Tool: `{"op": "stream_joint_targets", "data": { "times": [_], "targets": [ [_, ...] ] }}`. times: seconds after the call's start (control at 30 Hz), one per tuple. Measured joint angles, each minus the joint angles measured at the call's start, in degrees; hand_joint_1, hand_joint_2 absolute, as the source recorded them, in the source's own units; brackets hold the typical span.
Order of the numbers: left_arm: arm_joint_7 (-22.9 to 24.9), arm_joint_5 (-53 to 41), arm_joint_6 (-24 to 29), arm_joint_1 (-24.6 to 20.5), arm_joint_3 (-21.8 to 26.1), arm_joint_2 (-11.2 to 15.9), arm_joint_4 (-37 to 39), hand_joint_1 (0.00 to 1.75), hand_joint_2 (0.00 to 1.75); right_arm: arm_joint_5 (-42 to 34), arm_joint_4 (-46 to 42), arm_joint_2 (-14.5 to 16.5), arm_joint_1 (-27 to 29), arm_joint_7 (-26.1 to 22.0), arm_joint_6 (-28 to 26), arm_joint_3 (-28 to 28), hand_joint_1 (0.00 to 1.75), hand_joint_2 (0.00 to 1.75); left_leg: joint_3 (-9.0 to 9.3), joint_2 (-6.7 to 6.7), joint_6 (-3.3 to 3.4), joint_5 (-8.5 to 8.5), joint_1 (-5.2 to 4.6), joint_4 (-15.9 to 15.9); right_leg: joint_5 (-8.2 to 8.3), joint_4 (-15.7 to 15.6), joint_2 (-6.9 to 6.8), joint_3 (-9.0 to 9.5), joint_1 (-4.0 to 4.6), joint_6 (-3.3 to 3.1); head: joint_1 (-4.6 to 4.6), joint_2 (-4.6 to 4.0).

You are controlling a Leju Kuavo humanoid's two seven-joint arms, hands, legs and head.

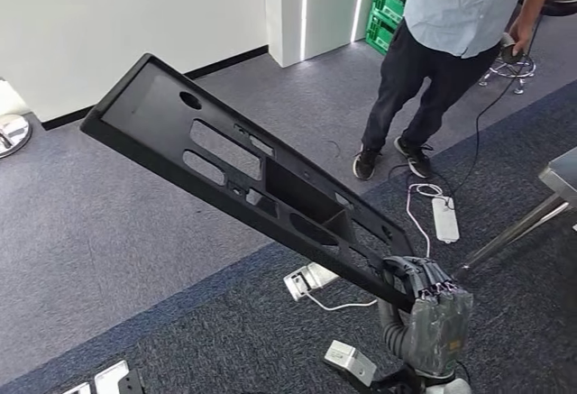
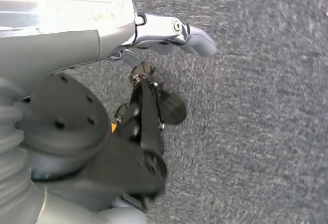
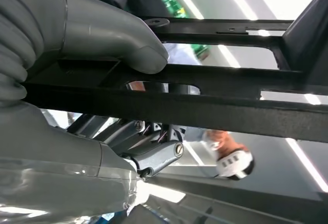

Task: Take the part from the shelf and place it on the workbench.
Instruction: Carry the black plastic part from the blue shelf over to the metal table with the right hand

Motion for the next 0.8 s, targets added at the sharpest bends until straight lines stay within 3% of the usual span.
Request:
{"op": "stream_joint_targets", "data": {
  "times": [0.03,0.07,0.13,0.2,0.27,0.3,0.37,0.43,0.5,0.53,0.63,0.7,0.77,0.8],
  "targets": [
    [0.0,0.0,0.0,0.0,0.0,0.0,0.0,0.0,1.75,0.0,0.1,0.0,0.0,0.0,0.0,0.0,1.75,1.75,0.02,-0.12,0.11,1.6,0.0,-1.1,-0.09,0.0,0.88,0.18,0.01,0.0,0.0,0.0],
    [0.0,0.0,0.0,0.0,0.0,0.0,0.0,0.0,1.75,0.0,0.1,0.0,0.1,0.0,0.0,0.0,1.75,1.75,0.97,-0.5,0.26,4.0,0.02,-4.1,-0.23,0.1,1.74,0.41,0.01,0.06,-0.01,0.0],
    [0.0,0.0,0.0,0.1,0.0,0.1,0.0,0.0,1.75,0.0,0.1,0.0,0.1,0.0,0.0,0.0,1.75,1.75,3.65,-2.66,0.62,7.78,0.24,-11.2,-0.6,0.3,3.33,0.7,0.04,0.43,0.03,0.0],
    [0.0,-0.2,0.0,0.1,0.0,0.1,0.0,0.0,1.75,0.0,0.2,0.0,0.1,0.0,0.0,0.0,1.75,1.75,4.98,-4.28,0.85,8.5,0.27,-14.4,-0.76,0.5,4.49,0.5,-0.07,0.99,0.07,0.0],
    [-0.1,-0.3,0.0,0.1,0.0,0.1,0.0,0.0,1.75,0.0,0.1,0.0,0.3,0.0,0.0,0.0,1.75,1.75,5.15,-3.69,1.19,8.39,0.16,-14.9,-0.78,0.4,5.37,0.21,-0.34,1.59,0.05,0.0],
    [-0.1,-0.2,0.0,0.0,0.0,0.0,0.0,0.0,1.75,0.0,0.1,0.0,0.4,0.0,0.0,-0.1,1.75,1.75,5.27,-3.18,1.46,8.43,0.23,-15.1,-1.09,0.7,4.9,0.07,-0.34,1.9,0.1,0.0],
    [0.0,-0.2,-0.2,-0.1,0.0,-0.1,0.0,0.0,1.75,0.1,0.1,0.0,0.5,0.0,0.0,-0.1,1.75,1.75,5.58,-1.97,1.95,8.45,0.5,-15.4,-3.07,4.0,2.27,-1.4,-0.27,2.58,0.27,0.0],
    [0.0,-0.2,-0.2,0.0,0.0,-0.1,0.0,0.0,1.75,0.1,0.1,0.0,0.5,0.0,0.0,-0.1,1.75,1.75,5.86,-0.53,2.18,8.2,0.46,-15.4,-6.25,11.2,-0.65,-5.01,-0.44,3.21,0.4,0.0],
    [0.0,-0.2,-0.2,0.2,0.0,0.0,0.0,0.0,1.75,0.0,0.1,0.0,0.6,0.0,0.0,-0.1,1.75,1.75,6.15,0.98,2.19,7.85,0.44,-15.4,-7.26,16.1,-1.62,-7.8,-0.73,3.62,0.4,0.0],
    [0.0,-0.2,-0.1,0.2,0.0,0.0,0.0,0.0,1.75,0.0,0.1,0.0,0.6,0.0,0.0,-0.2,1.75,1.75,6.38,1.65,2.12,7.64,0.45,-15.4,-6.17,15.5,-1.86,-7.67,-0.8,3.71,0.4,0.0],
    [0.1,-0.2,-0.2,0.2,0.0,-0.1,0.0,0.0,1.75,0.0,0.1,-0.1,0.6,0.0,0.0,-0.2,1.75,1.75,7.51,3.35,1.49,6.82,0.37,-15.5,-0.62,4.7,-4.17,-2.6,-0.47,3.39,0.41,0.0],
    [0.1,-0.2,-0.2,0.2,0.0,-0.1,0.0,0.0,1.75,0.0,0.1,0.0,0.6,0.0,0.0,-0.2,1.75,1.75,8.05,4.27,0.86,6.37,0.11,-15.6,0.23,0.9,-5.49,-0.82,0.08,2.72,0.34,0.01],
    [0.1,-0.2,-0.2,0.1,0.0,-0.1,0.0,0.0,1.75,0.0,0.1,0.0,0.6,0.0,0.0,-0.2,1.75,1.75,8.49,5.26,0.3,6.17,0.02,-15.9,0.05,0.7,-4.72,-0.91,0.29,2.01,0.29,0.0],
    [0.1,-0.2,-0.2,0.1,0.0,-0.1,0.0,0.0,1.75,0.0,0.1,0.0,0.7,0.0,0.0,-0.2,1.75,1.75,8.68,5.03,0.03,5.88,0.11,-15.9,0.12,0.5,-4.13,-0.84,0.17,1.69,0.28,0.0]
  ]
}}
